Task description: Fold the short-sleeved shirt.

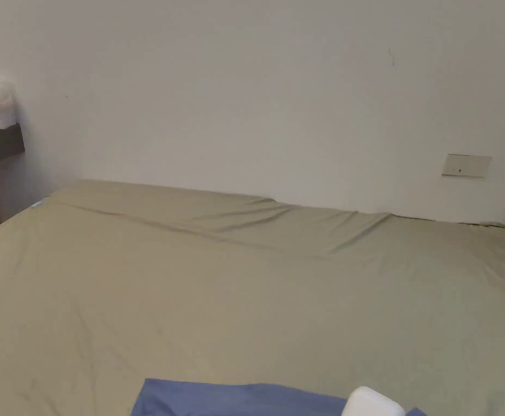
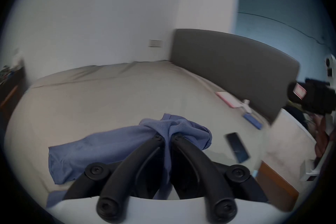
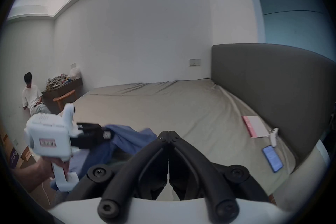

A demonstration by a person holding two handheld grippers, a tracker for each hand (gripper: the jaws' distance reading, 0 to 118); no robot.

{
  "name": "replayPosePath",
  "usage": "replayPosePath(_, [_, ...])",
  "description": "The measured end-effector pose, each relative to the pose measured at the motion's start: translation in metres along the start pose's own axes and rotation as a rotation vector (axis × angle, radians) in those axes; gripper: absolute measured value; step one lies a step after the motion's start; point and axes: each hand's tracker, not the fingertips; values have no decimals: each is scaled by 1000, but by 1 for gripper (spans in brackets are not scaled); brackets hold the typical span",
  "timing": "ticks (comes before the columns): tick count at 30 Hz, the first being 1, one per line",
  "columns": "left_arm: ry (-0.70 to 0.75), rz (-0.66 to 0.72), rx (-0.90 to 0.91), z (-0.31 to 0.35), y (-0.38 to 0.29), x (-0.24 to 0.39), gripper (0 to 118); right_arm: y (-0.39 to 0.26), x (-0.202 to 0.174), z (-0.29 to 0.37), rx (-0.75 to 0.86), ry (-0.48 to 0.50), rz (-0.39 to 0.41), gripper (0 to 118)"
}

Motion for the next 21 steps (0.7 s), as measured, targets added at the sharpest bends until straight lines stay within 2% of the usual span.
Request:
replayPosePath(6, [-249, -86, -98, -30, -22, 111, 6, -2, 36, 43, 30, -88, -14, 9])
replayPosePath(9, [-236, -96, -188, -46, -46, 135, 7, -8, 48, 54, 17, -104, -26, 9])
replayPosePath(10, [-222, -88, -229, -52, -54, 138, 12, -10, 49, 56, 12, -115, -24, 9])
replayPosePath(11, [-196, -67, -247, -56, -63, 139, 28, -13, 50, 57, 9, -122, -25, 9])
replayPosePath(12, [-153, -47, -258, -61, -73, 142, 57, -16, 52, 58, 7, -124, -34, 9])
replayPosePath(14, [-155, -28, -293, -66, -84, 142, 91, -23, 55, 55, -7, -109, -74, 9])
replayPosePath(15, [-167, -12, -301, -64, -86, 139, 97, -26, 53, 53, -19, -99, -84, 9])
replayPosePath(18, [-158, 27, -243, -28, -72, 118, 97, -28, 42, 55, -34, -81, -31, 9])
replayPosePath(20, [-40, -15, -124, 13, -51, 95, 97, -26, 33, 58, -14, -88, 21, 9])
replayPosePath(21, [36, -10, -66, 37, -42, 79, 97, -25, 28, 58, -4, -85, 23, 9])
